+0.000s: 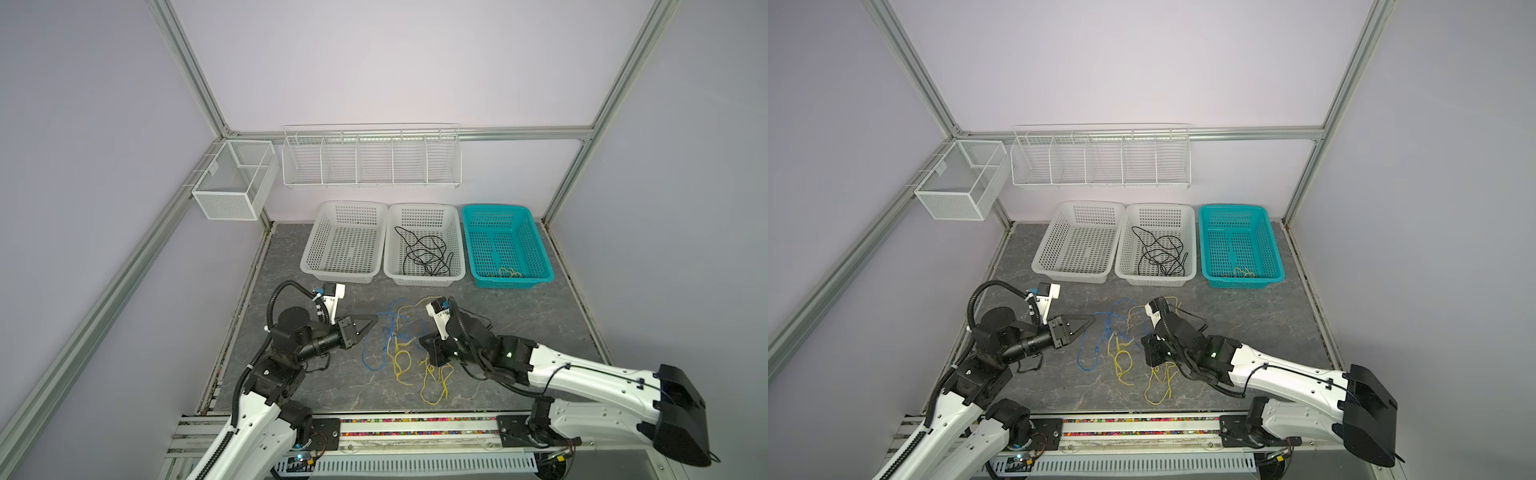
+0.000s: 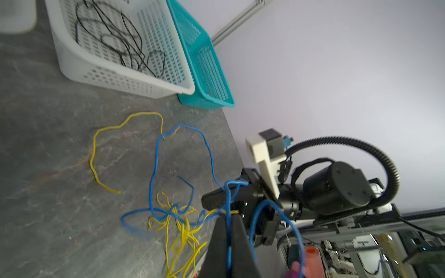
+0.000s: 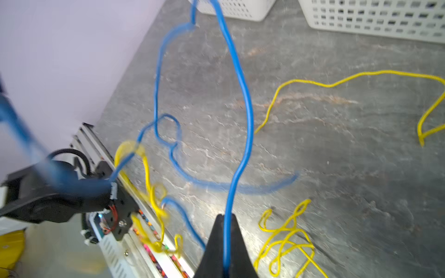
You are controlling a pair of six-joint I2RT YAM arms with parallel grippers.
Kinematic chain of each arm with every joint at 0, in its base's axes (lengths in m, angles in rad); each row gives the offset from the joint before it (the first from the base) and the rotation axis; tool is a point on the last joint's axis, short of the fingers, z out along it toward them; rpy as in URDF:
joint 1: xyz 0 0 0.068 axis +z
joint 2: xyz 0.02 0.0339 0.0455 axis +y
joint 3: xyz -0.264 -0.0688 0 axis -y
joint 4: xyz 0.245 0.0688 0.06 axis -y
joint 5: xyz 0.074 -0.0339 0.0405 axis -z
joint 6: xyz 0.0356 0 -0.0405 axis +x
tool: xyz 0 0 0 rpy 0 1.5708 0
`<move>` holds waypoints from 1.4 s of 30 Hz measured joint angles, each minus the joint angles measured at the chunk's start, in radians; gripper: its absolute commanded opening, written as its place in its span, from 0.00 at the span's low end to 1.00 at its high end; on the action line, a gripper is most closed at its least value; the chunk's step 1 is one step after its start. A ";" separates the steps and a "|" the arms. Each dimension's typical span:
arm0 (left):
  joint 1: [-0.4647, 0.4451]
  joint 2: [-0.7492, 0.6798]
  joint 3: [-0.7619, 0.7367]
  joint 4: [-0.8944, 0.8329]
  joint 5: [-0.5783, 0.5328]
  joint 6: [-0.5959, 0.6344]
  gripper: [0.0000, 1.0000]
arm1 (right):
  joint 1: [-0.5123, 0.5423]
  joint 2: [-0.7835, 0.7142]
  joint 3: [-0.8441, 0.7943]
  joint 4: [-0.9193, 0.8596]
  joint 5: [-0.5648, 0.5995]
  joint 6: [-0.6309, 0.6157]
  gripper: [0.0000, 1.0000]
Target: Untangle the cables
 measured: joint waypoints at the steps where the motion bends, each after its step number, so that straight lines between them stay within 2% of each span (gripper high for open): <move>1: 0.000 -0.013 0.000 0.017 -0.014 -0.011 0.00 | -0.002 0.013 -0.012 -0.005 0.001 0.001 0.06; 7: 0.000 -0.086 -0.024 0.138 -0.109 -0.088 0.00 | -0.017 0.076 -0.048 -0.004 0.004 0.003 0.06; 11: 0.000 -0.121 -0.053 0.145 -0.165 -0.102 0.00 | -0.034 0.072 -0.048 0.007 0.004 0.002 0.06; 14: 0.000 -0.148 -0.057 0.135 -0.201 -0.101 0.00 | -0.089 0.056 -0.050 0.006 -0.004 0.000 0.06; 18: 0.000 -0.135 -0.010 0.055 -0.219 -0.056 0.00 | -0.216 0.017 -0.071 -0.002 -0.051 0.000 0.06; 22: 0.000 -0.160 0.026 -0.025 -0.246 -0.002 0.00 | -0.332 0.005 -0.083 -0.026 -0.115 0.000 0.06; 26: 0.000 -0.125 0.069 -0.084 -0.244 0.044 0.00 | -0.412 -0.022 -0.118 -0.024 -0.220 -0.002 0.06; 30: 0.000 -0.113 0.070 -0.164 -0.253 0.087 0.00 | -0.425 -0.100 -0.115 -0.026 -0.324 -0.027 0.06; 34: 0.000 -0.078 0.070 -0.168 -0.243 0.098 0.00 | -0.420 -0.156 -0.071 -0.032 -0.414 -0.057 0.06; 36: 0.000 -0.069 0.071 -0.181 -0.246 0.117 0.00 | -0.418 -0.174 -0.016 -0.080 -0.395 -0.075 0.06; 38: 0.000 -0.068 0.079 -0.221 -0.258 0.146 0.00 | -0.427 -0.211 0.029 -0.139 -0.327 -0.088 0.06; 42: 0.000 -0.067 0.105 -0.299 -0.290 0.204 0.00 | -0.519 -0.325 0.080 -0.248 -0.200 -0.082 0.06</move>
